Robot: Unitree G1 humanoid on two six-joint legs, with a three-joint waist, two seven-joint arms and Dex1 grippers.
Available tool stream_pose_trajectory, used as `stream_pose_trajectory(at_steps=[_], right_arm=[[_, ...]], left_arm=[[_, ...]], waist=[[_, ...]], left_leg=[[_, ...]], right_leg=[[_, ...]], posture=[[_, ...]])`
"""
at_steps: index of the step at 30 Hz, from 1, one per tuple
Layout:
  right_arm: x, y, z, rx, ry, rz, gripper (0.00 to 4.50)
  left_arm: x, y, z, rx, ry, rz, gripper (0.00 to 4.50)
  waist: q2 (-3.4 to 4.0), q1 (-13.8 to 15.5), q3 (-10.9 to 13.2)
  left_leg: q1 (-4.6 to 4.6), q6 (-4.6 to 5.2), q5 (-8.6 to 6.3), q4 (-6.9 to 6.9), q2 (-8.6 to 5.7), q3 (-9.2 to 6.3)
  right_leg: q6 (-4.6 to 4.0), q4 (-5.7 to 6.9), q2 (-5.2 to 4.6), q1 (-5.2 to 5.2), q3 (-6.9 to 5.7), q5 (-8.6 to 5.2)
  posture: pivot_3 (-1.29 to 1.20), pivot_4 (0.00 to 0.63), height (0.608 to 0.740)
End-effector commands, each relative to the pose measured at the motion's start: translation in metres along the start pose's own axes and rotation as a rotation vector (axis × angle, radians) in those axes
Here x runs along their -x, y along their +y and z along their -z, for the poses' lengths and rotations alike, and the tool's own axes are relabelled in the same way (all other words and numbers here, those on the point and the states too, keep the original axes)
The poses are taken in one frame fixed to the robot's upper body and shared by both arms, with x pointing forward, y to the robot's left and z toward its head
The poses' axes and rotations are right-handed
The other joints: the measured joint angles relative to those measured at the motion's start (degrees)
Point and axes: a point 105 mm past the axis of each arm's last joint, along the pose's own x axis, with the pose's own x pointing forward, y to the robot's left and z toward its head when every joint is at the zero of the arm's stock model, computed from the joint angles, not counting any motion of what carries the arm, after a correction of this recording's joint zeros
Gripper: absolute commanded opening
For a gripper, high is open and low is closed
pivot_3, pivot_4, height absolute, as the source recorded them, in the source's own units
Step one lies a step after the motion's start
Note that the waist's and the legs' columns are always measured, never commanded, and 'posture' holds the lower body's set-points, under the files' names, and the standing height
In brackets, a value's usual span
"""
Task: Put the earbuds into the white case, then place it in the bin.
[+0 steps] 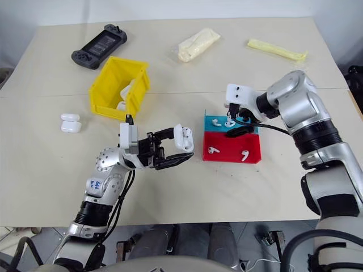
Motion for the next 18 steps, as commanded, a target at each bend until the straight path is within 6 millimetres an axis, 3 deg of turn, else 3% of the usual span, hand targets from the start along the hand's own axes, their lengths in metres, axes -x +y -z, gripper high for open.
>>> stream_pose_trajectory(at_steps=[1, 4, 11, 18], right_arm=[[0.007, -0.011, -0.007, 0.058, 0.010, 0.043, 2.84], [0.009, -0.010, -0.015, 0.054, -0.029, 0.017, 1.86], [0.026, -0.003, -0.031, 0.005, -0.123, -0.053, 1.86], [0.012, -0.004, -0.021, -0.004, -0.095, -0.041, 1.86]], left_arm=[[-0.002, -0.003, -0.011, -0.050, -0.026, 0.000, 2.79], [-0.002, -0.002, -0.011, -0.054, -0.025, -0.005, 2.79], [0.003, 0.001, -0.012, -0.068, -0.018, -0.036, 2.79], [0.002, -0.001, -0.012, -0.069, -0.024, -0.042, 2.79]], waist=[[0.00, -0.1, 0.0], [0.00, -0.3, 0.0], [0.00, -0.9, 0.0], [0.00, -0.9, 0.0]], left_leg=[[0.00, 0.00, 0.00, 0.02, 0.00, 0.00], [0.00, 0.00, 0.00, 0.06, -0.02, 0.00], [-0.01, 0.00, 0.00, 0.04, -0.02, -0.02], [-0.01, 0.00, 0.00, 0.04, -0.01, -0.02]], right_leg=[[0.00, 0.02, 0.00, 0.00, 0.00, 0.00], [0.00, 0.03, 0.00, 0.01, 0.01, 0.00], [0.00, 0.02, -0.01, 0.00, 0.00, 0.00], [-0.01, 0.03, -0.01, 0.00, 0.00, 0.00]], posture=[[0.00, 0.150, 0.740], [0.00, 0.150, 0.740], [0.00, 0.150, 0.740], [0.00, 0.150, 0.740]])
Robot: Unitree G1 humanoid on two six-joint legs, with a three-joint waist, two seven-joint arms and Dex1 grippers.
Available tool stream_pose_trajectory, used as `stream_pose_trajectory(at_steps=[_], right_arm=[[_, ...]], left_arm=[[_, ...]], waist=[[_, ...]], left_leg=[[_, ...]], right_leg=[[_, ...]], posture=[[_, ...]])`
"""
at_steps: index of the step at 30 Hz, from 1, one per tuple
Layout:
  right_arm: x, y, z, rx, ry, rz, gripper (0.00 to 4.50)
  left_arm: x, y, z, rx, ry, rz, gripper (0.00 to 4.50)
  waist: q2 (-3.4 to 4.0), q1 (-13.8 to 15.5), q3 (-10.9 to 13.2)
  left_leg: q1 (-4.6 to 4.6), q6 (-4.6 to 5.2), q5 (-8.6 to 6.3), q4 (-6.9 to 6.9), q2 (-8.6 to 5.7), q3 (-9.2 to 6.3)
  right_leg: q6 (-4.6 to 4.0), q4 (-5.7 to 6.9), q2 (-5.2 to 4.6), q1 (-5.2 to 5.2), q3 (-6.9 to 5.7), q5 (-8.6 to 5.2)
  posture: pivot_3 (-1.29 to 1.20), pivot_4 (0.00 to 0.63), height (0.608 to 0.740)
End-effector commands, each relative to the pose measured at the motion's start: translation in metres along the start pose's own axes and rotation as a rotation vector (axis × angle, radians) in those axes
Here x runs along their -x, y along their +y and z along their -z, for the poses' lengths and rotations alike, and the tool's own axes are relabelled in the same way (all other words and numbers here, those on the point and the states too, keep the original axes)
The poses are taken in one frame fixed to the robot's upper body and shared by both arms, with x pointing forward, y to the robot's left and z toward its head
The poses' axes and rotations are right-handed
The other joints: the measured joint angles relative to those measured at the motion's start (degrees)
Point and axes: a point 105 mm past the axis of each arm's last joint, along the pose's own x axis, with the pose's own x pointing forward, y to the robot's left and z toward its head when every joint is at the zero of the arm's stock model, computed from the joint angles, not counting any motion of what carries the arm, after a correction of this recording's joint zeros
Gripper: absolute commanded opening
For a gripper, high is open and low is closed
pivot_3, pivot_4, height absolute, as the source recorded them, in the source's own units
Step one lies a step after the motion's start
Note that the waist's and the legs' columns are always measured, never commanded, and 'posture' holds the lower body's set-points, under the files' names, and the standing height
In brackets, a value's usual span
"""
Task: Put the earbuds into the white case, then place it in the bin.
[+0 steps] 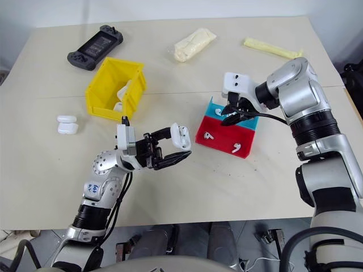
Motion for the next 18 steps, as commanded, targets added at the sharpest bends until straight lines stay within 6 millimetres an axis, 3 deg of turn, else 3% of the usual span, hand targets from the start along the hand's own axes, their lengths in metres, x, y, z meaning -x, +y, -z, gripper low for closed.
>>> stream_pose_trajectory(at_steps=[1, 11, 18], right_arm=[[0.000, -0.003, -0.002, 0.014, -0.008, 0.027, 1.86], [-0.012, -0.003, 0.003, -0.007, 0.007, 0.031, 1.86], [0.010, -0.003, -0.016, -0.023, -0.077, 0.019, 1.86]], left_arm=[[-0.004, -0.003, -0.013, -0.059, -0.030, 0.015, 2.79], [-0.003, -0.001, -0.014, -0.062, -0.029, 0.018, 2.79], [0.000, -0.002, -0.014, -0.062, -0.025, 0.010, 2.79]], waist=[[0.00, 0.0, 0.0], [0.00, -0.1, 0.0], [0.00, -0.1, 0.0]], left_leg=[[0.00, 0.00, 0.00, 0.00, 0.00, 0.00], [0.00, 0.00, 0.00, 0.01, 0.00, 0.00], [0.00, 0.00, 0.00, 0.03, -0.01, 0.00]], right_leg=[[0.00, 0.00, 0.00, 0.00, 0.00, 0.00], [0.00, 0.03, 0.00, -0.01, 0.00, 0.00], [0.00, 0.05, -0.01, -0.01, 0.00, 0.00]], posture=[[0.00, 0.150, 0.740], [0.00, 0.150, 0.740], [0.00, 0.150, 0.740]])
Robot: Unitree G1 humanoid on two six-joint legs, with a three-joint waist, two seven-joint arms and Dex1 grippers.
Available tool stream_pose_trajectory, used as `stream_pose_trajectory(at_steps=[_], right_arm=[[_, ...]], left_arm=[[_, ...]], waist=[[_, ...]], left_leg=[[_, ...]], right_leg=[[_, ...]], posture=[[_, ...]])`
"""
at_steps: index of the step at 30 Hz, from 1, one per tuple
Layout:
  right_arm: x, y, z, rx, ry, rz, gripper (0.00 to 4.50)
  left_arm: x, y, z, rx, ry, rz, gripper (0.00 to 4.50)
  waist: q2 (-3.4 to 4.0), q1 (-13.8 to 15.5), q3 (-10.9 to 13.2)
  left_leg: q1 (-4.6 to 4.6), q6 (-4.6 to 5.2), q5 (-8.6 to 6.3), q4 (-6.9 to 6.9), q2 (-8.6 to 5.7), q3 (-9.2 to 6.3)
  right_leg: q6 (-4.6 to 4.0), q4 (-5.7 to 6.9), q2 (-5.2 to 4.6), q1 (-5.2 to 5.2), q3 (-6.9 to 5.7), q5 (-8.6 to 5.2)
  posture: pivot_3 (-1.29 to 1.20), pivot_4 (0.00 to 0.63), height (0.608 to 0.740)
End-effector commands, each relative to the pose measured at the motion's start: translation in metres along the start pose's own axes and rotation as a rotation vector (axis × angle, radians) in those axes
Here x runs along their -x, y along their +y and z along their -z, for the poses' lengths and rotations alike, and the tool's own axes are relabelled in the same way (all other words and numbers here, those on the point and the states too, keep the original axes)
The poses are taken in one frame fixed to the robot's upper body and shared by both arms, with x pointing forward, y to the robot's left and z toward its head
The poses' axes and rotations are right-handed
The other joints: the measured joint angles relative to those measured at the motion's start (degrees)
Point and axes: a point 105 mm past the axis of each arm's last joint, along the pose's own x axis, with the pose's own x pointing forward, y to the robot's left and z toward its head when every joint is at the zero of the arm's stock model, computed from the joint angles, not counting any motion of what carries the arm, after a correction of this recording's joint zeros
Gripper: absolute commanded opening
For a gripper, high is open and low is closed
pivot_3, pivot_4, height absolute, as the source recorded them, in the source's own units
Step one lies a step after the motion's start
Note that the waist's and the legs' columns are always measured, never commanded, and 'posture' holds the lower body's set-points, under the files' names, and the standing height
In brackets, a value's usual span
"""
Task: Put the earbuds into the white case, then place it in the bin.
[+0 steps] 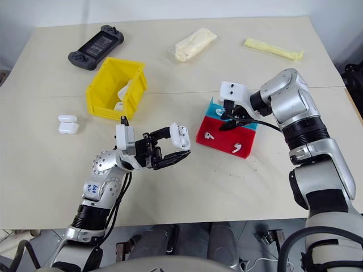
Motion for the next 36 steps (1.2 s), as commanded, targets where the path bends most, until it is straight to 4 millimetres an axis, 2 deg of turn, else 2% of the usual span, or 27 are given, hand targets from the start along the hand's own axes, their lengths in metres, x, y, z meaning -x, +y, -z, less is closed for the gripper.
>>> stream_pose_trajectory(at_steps=[1, 5, 12, 15, 20, 36], right_arm=[[0.029, -0.009, -0.022, 0.013, -0.083, 0.047, 1.86], [0.034, -0.026, -0.018, -0.012, -0.077, 0.134, 1.86], [0.017, -0.033, -0.012, -0.014, -0.052, 0.165, 1.86], [0.005, -0.028, -0.007, 0.002, -0.032, 0.137, 1.86], [-0.002, -0.022, -0.009, 0.014, -0.037, 0.101, 1.86], [0.006, 0.014, -0.003, 0.043, -0.004, 0.009, 1.86]], left_arm=[[-0.001, -0.002, -0.013, -0.054, -0.029, 0.010, 2.79], [-0.002, -0.002, -0.012, -0.052, -0.030, 0.008, 2.79], [-0.001, -0.001, -0.013, -0.056, -0.032, 0.004, 2.79], [-0.001, -0.001, -0.013, -0.058, -0.029, 0.001, 2.79], [0.000, 0.000, -0.014, -0.062, -0.029, -0.001, 2.79], [-0.002, -0.001, -0.014, -0.055, -0.033, 0.006, 2.79]], waist=[[0.00, 0.0, 0.0], [0.00, 0.0, 0.0], [0.00, -0.1, 0.0], [0.00, -0.1, 0.0], [0.01, -0.1, 0.0], [0.01, 0.1, 0.0]], left_leg=[[0.00, 0.00, 0.00, 0.00, 0.00, 0.00], [0.00, 0.00, 0.00, 0.02, 0.00, 0.00], [0.00, 0.00, 0.00, 0.04, 0.00, 0.03], [0.00, 0.00, 0.00, 0.04, 0.00, 0.04], [0.00, 0.00, 0.00, 0.09, -0.02, 0.04], [-0.02, 0.01, -0.01, 0.17, -0.04, 0.03]], right_leg=[[0.00, 0.00, 0.00, 0.00, 0.00, 0.00], [0.00, 0.03, 0.00, 0.00, 0.01, 0.00], [-0.01, 0.11, 0.00, -0.05, 0.01, 0.00], [-0.01, 0.14, 0.00, -0.06, 0.01, 0.00], [-0.01, 0.17, -0.01, -0.06, 0.01, 0.00], [-0.01, 0.22, -0.03, -0.05, 0.00, 0.00]], posture=[[0.00, 0.150, 0.740], [0.00, 0.150, 0.740], [0.00, 0.150, 0.740], [0.00, 0.150, 0.740], [0.00, 0.150, 0.740], [0.00, 0.150, 0.740]])
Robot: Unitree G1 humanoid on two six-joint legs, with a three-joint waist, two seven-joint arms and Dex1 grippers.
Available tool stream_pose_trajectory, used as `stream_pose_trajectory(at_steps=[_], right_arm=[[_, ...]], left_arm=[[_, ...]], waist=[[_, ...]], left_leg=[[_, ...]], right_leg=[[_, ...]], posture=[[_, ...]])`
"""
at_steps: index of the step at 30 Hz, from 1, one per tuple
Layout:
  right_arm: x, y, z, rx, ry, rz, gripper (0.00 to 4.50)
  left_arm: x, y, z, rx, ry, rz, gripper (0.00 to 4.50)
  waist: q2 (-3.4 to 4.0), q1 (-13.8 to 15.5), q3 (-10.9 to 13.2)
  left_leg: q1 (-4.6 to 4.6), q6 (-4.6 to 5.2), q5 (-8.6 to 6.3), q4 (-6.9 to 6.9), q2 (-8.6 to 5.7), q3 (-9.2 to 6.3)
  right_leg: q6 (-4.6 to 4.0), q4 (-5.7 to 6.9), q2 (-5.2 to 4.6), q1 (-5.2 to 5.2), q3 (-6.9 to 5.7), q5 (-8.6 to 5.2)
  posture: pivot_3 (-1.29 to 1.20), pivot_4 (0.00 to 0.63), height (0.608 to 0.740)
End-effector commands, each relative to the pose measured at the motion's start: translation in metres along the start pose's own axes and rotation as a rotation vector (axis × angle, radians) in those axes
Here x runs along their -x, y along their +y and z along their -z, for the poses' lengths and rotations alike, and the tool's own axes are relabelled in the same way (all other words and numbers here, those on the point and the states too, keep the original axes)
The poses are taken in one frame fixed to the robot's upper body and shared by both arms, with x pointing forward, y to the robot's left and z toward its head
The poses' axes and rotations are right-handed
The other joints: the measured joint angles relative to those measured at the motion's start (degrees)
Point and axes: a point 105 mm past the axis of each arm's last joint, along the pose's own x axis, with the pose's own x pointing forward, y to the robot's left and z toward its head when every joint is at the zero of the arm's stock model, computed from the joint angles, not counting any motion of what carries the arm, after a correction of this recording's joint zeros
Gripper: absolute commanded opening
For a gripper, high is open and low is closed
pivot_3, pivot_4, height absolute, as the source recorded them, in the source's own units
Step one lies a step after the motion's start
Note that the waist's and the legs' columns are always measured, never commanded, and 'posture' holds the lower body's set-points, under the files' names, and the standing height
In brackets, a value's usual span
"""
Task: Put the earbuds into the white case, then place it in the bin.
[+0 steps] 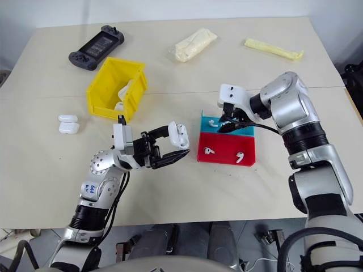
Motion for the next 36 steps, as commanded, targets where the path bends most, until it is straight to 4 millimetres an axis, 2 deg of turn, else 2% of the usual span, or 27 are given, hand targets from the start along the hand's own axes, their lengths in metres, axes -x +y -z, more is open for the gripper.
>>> stream_pose_trajectory(at_steps=[1, 10, 21, 36], right_arm=[[0.008, 0.007, -0.007, 0.024, -0.019, -0.009, 1.86], [0.015, -0.005, -0.005, 0.100, 0.009, 0.046, 1.86], [0.004, -0.008, 0.005, 0.251, 0.064, -0.015, 1.86], [-0.007, -0.011, 0.007, 0.312, 0.073, -0.027, 1.86]], left_arm=[[-0.003, -0.002, -0.009, -0.032, -0.033, 0.012, 2.79], [-0.004, -0.002, -0.009, -0.029, -0.036, 0.016, 2.79], [-0.001, -0.001, -0.010, -0.043, -0.034, -0.006, 2.79], [-0.001, -0.001, -0.011, -0.047, -0.033, -0.012, 2.79]], waist=[[0.00, 0.0, 0.0], [0.00, 0.0, 0.0], [0.00, -0.1, 0.0], [0.00, -0.1, 0.0]], left_leg=[[0.00, 0.00, 0.00, 0.00, 0.00, 0.00], [0.00, 0.00, 0.00, 0.01, -0.01, 0.02], [0.00, 0.00, 0.00, 0.01, 0.00, 0.02], [0.00, 0.00, 0.00, 0.01, 0.01, 0.02]], right_leg=[[0.00, 0.00, 0.00, 0.00, 0.00, 0.00], [0.00, -0.01, -0.01, 0.00, 0.01, 0.00], [0.00, -0.01, 0.00, 0.00, 0.01, 0.00], [0.00, -0.01, 0.01, 0.00, 0.00, 0.00]], posture=[[0.00, 0.150, 0.740], [0.00, 0.150, 0.740], [0.00, 0.150, 0.740], [0.00, 0.150, 0.740]])
